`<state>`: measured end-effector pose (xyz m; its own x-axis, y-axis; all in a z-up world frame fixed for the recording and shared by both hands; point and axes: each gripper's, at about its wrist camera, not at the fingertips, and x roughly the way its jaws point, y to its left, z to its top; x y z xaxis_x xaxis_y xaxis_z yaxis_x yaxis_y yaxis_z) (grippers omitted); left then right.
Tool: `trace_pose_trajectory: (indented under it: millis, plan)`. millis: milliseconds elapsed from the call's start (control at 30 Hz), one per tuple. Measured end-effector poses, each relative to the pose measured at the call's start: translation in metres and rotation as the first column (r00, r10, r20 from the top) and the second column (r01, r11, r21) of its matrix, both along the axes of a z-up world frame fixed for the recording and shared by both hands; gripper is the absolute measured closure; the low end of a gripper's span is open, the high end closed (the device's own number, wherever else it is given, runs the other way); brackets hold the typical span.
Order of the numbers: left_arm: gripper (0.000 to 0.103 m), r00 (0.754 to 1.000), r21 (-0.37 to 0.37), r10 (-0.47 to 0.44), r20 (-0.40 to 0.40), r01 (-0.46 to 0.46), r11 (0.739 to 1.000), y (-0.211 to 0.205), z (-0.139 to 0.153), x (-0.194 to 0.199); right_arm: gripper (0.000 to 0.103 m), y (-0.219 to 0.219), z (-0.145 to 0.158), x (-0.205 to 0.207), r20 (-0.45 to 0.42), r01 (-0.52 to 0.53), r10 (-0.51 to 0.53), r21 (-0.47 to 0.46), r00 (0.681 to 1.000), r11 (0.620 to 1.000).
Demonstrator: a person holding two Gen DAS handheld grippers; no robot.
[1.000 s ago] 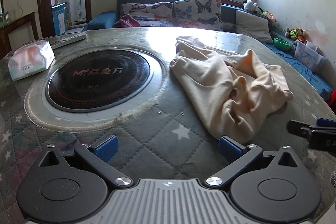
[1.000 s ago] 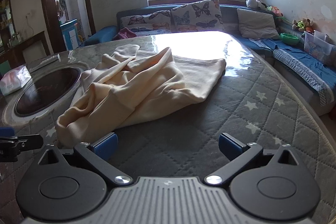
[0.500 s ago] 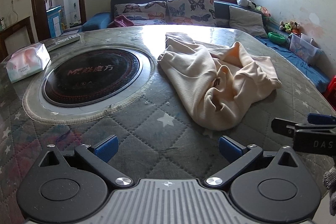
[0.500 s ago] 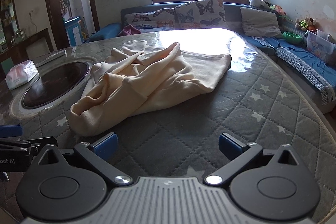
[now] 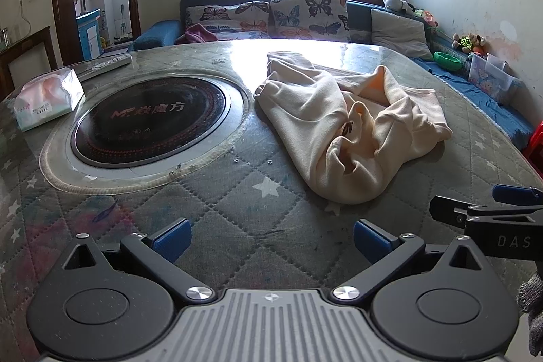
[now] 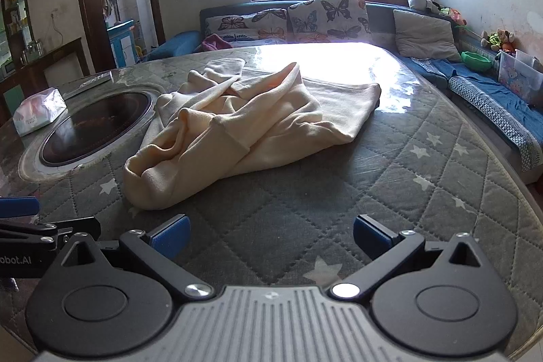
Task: Fold clothes
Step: 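Move both tools toward the crumpled cream sweatshirt on the table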
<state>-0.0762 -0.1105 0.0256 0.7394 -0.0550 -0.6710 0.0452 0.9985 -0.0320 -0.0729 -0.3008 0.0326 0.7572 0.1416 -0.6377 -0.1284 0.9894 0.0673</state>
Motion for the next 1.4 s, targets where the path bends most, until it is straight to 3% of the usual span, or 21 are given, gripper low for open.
trace_pose_trajectory:
  millis: [1400]
  plan:
    - [0.0,0.999,0.014,-0.016,-0.047,0.017,1.0,-0.0094,-0.0097,0.0079,0.0,0.0048,-0.0101,0.0063,-0.04,-0.015,0.015,-0.006,0.999,1.0]
